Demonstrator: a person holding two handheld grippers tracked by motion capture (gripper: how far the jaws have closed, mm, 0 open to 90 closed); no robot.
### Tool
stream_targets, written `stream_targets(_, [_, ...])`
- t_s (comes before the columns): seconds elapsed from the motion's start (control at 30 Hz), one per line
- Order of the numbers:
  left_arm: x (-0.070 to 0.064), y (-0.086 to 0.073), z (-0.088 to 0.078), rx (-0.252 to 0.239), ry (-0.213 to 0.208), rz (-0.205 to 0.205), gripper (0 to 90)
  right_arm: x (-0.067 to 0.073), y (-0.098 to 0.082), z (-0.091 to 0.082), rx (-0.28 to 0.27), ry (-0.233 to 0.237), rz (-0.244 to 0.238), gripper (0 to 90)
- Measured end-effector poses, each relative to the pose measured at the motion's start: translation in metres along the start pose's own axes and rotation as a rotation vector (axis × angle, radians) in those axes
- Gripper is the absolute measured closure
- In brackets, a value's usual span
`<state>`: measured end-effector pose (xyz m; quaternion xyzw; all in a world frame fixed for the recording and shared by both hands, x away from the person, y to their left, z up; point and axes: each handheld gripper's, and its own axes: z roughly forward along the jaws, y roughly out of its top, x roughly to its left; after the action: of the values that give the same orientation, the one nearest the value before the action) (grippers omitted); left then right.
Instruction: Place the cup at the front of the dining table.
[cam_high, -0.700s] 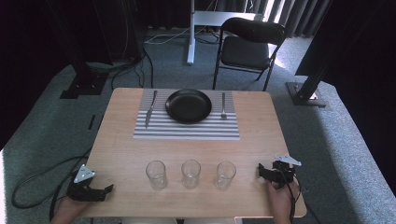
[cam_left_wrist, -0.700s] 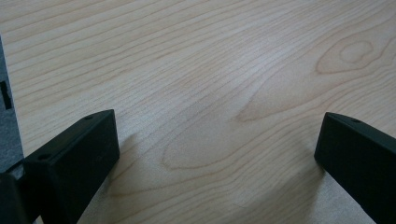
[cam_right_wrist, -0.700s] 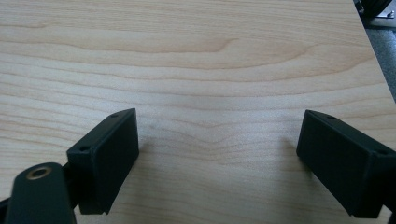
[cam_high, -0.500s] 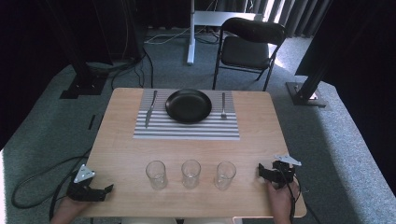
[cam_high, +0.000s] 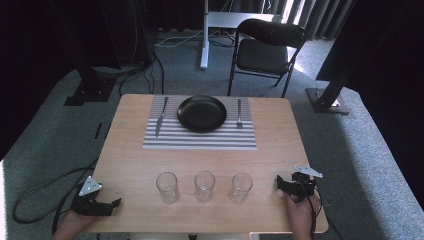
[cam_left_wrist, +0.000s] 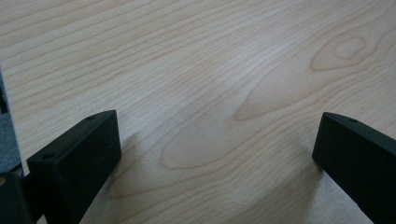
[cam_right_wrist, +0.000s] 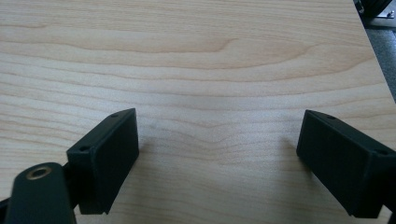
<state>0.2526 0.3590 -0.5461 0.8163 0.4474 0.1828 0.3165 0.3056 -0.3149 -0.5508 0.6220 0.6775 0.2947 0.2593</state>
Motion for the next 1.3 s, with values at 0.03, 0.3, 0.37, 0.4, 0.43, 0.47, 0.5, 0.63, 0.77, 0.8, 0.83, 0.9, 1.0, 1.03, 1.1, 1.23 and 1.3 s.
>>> stream_targets(0.03, [0.0, 0.0, 0.0, 0.0, 0.0, 0.0, 1.5, 0.0, 0.0, 0.0, 0.0, 0.0, 0.0, 12.3])
stream_targets(0.3, [-0.004, -0.001, -0.003, 0.011, -0.043, 0.015, 1.5, 0.0, 0.0, 0.0, 0.0, 0.0, 0.0, 12.3])
stream_targets(0.37, [-0.004, 0.001, -0.006, 0.006, -0.046, 0.017, 1.5, 0.0, 0.0, 0.0, 0.0, 0.0, 0.0, 12.3])
stream_targets(0.4, [-0.005, 0.001, -0.007, -0.001, -0.051, 0.017, 1.5, 0.0, 0.0, 0.0, 0.0, 0.0, 0.0, 12.3])
stream_targets(0.43, [-0.006, 0.003, -0.008, -0.004, -0.046, 0.016, 1.5, 0.0, 0.0, 0.0, 0.0, 0.0, 0.0, 12.3])
stream_targets(0.47, [-0.006, 0.004, -0.009, 0.0, -0.053, 0.021, 1.5, 0.0, 0.0, 0.0, 0.0, 0.0, 0.0, 12.3])
stream_targets(0.5, [-0.007, 0.005, -0.01, -0.004, -0.063, 0.021, 1.5, 0.0, 0.0, 0.0, 0.0, 0.0, 0.0, 12.3])
stream_targets(0.63, [-0.012, 0.01, -0.012, -0.012, -0.066, 0.041, 3.1, 0.0, 0.0, 0.0, 0.0, -0.001, 0.001, 12.3])
stream_targets(0.77, [-0.016, 0.015, -0.014, -0.014, -0.086, 0.055, 3.1, 0.0, 0.0, 0.0, 0.0, -0.001, 0.001, 12.2])
stream_targets(0.8, [-0.017, 0.017, -0.015, -0.015, -0.085, 0.063, 3.0, 0.0, 0.0, 0.0, 0.0, -0.001, 0.001, 12.2])
stream_targets(0.83, [-0.018, 0.019, -0.015, -0.012, -0.098, 0.065, 3.1, 0.0, 0.0, 0.0, 0.0, -0.001, 0.001, 12.2])
stream_targets(0.9, [-0.02, 0.022, -0.018, -0.019, -0.108, 0.069, 3.1, 0.0, 0.0, 0.0, 0.0, -0.001, 0.001, 12.2])
stream_targets(1.0, [-0.022, 0.027, -0.021, -0.027, -0.121, 0.084, 3.1, 0.0, 0.0, 0.0, 0.0, -0.001, 0.001, 12.2])
stream_targets(1.03, [-0.024, 0.029, -0.022, -0.031, -0.121, 0.088, 3.1, 0.0, 0.0, 0.0, 0.0, -0.001, 0.001, 12.3])
stream_targets(1.1, [-0.026, 0.032, -0.024, -0.035, -0.134, 0.096, 3.1, 0.0, 0.0, 0.0, 0.0, -0.001, 0.001, 12.2])
stream_targets(1.23, [-0.031, 0.039, -0.026, -0.038, -0.148, 0.115, 3.1, 0.0, 0.0, 0.0, 0.0, -0.001, -0.001, 12.3])
stream_targets(1.3, [-0.033, 0.043, -0.027, -0.044, -0.161, 0.125, 3.1, 0.0, 0.0, 0.0, 0.0, -0.001, 0.0, 12.3])
